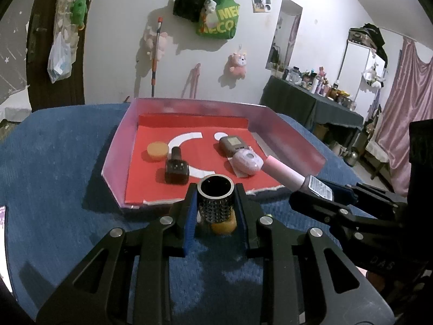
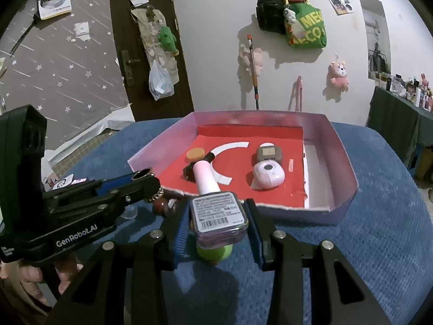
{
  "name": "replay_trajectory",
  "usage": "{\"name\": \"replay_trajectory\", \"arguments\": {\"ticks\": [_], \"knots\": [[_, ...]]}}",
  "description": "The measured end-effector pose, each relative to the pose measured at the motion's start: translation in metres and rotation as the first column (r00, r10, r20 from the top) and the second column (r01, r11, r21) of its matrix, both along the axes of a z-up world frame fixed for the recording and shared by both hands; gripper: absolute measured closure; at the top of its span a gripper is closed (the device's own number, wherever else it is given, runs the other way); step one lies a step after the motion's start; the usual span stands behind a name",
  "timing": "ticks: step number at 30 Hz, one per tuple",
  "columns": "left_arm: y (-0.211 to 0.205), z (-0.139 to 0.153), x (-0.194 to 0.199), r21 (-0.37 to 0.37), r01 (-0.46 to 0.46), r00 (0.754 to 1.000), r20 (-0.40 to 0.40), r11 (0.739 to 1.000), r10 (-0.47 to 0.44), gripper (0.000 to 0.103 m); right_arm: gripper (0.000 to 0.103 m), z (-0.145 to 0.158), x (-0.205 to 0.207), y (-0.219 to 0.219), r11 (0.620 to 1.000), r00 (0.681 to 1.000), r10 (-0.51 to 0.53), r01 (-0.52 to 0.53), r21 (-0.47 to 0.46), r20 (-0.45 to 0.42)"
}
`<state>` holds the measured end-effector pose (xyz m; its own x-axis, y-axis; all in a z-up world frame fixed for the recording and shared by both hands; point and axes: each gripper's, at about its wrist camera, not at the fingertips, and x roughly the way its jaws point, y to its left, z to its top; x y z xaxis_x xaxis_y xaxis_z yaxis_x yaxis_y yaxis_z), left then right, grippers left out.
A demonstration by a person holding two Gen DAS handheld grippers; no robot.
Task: Organize rigid objects
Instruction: 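Lift both held objects and carry them over the red-lined box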
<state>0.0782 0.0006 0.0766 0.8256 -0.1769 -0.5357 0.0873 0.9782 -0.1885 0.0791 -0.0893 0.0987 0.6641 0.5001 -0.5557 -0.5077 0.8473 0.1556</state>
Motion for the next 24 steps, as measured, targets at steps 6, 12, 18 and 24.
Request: {"name": "replay_trajectory", "arguments": {"ticks": [6, 12, 18, 24], "knots": [[0.003, 0.009, 0.016, 0.010, 0.004, 1.000, -0.006, 1.000, -0.004, 0.079, 0.061, 0.010, 0.014, 0.005, 1.000, 1.000, 0.008, -0.007, -0.007, 0.003], [0.007, 0.012, 0.035, 0.008, 0.013, 0.999, -0.032, 1.000, -0.013, 0.079, 0.061, 0.017, 0.035, 0.006, 1.000, 1.000, 0.014, -0.014, -0.006, -0.016], [0.011, 0.010, 0.053, 0.009, 0.022, 0.998, -0.064, 1.000, -0.021, 0.079, 0.061, 0.013, 0.059, 0.008, 1.000, 0.997, 0.018, -0.019, -0.011, -0.069], [0.008, -0.001, 0.075, 0.024, 0.037, 0.990, -0.135, 0.999, -0.034, 0.079, 0.061, 0.003, 0.080, 0.013, 0.999, 0.991, 0.024, -0.027, -0.019, -0.132]]}}
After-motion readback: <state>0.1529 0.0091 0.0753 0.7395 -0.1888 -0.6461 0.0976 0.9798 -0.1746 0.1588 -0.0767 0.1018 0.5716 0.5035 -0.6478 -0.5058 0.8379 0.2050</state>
